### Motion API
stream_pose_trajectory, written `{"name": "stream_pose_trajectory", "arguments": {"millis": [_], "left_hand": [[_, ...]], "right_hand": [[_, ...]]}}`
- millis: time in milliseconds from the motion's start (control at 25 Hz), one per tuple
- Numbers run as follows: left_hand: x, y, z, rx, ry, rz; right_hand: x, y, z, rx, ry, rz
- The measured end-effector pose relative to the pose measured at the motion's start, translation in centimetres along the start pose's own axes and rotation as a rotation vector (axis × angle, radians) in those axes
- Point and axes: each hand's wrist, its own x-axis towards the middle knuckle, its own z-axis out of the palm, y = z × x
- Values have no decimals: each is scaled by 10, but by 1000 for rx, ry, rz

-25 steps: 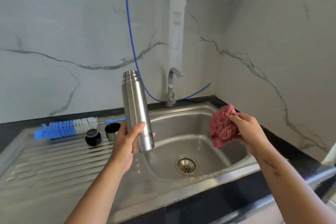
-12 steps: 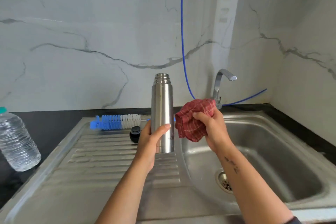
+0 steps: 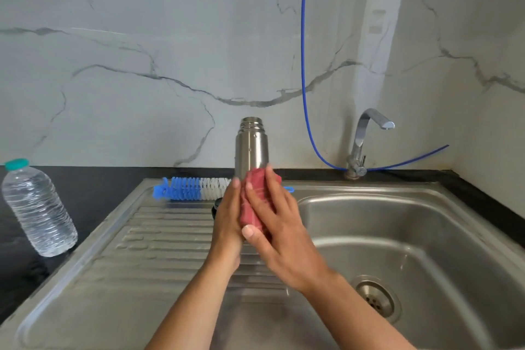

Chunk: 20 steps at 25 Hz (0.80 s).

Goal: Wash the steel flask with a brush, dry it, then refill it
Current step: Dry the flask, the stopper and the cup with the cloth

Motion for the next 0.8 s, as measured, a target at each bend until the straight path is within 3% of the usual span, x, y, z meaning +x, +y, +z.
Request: {"name": "stream_pose_trajectory", "arguments": {"millis": [80,240,440,600,800], "left_hand": [[-3,5,4,4,-18,8],[-17,5,28,96,-175,89],[-25,-10,28,225,-328,242],[-21,-8,19,144,-246,251],[-15,4,8,88,80,303]], "right_hand": [[4,-6,1,-129,52,-29],[21,-2,-22,-187,316,-35],[32,1,-61,142,504,225],[20,-12,-42,399,414,294],[5,-26,-2,289,184,219]]}}
